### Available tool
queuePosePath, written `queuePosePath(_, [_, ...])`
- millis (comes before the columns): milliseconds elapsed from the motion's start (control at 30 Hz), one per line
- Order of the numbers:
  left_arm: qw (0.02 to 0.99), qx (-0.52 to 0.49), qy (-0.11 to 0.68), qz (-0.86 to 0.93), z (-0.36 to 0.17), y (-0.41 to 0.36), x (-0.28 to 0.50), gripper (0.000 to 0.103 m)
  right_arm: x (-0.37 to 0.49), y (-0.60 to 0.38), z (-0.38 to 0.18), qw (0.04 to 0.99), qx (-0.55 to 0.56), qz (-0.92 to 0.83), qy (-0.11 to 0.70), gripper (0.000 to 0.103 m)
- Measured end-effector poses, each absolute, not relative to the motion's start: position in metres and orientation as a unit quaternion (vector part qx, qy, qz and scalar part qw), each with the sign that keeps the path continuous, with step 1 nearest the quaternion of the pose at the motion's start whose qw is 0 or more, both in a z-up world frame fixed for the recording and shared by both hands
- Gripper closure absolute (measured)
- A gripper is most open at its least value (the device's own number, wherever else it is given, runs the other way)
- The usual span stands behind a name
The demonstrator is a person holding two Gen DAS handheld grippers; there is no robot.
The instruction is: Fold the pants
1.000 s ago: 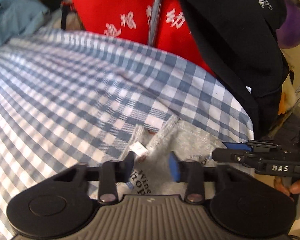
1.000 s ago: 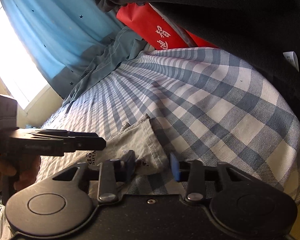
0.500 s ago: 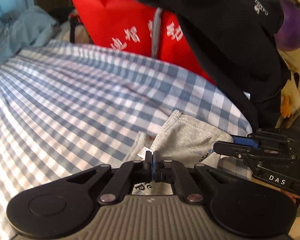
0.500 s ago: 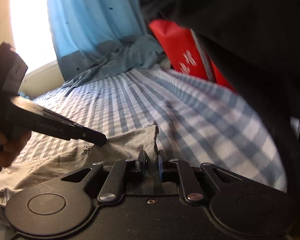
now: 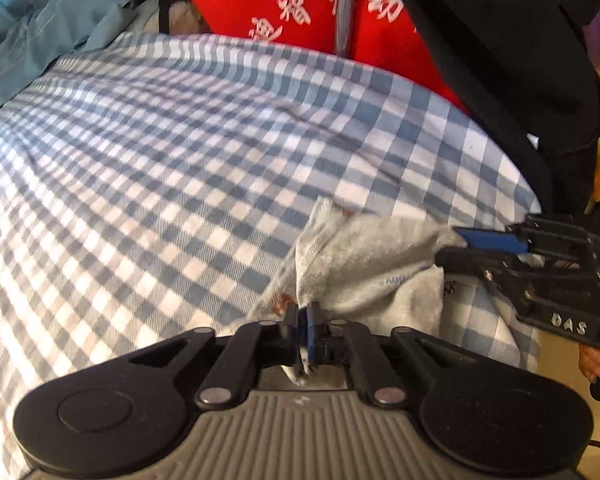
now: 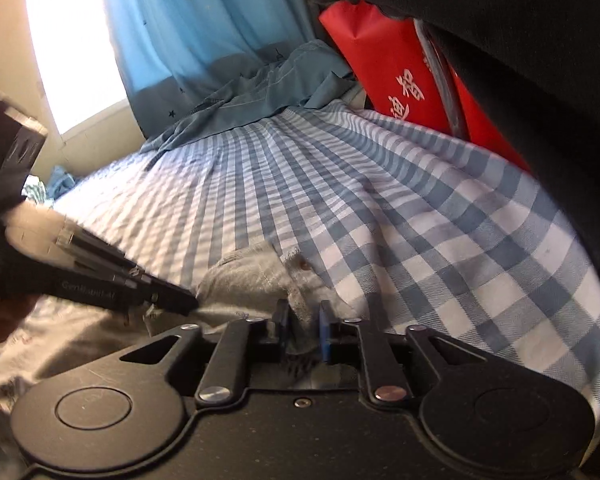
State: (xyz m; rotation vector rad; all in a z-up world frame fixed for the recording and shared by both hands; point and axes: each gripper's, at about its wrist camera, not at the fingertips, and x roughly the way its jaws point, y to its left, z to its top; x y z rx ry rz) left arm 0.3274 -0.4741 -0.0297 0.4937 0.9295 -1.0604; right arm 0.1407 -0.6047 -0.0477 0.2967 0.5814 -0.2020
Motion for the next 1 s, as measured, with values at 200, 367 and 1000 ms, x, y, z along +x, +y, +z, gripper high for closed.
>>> queuePosePath(200, [0.733,0.193,0.405,-0.511,-0.022,-0.483,0.349,0.043,0.123,-0.609,-0.047,0.942,0.149,-0.121,0.277,0.058])
queuePosePath(367, [0.709,0.176,0.452,-0.513,-0.036,-0.51,0.371,0.043,0.126,-0.622,-0.054,0.932,0.201,-0.112,0.281,0.057])
queuePosePath(1000, [0.712,0.103,0.396,-0.571,-0.013,-0.524,0.365,0.099,0.129,-0.614,-0.036,0.954,0.161,-0.128,0.218,0.095])
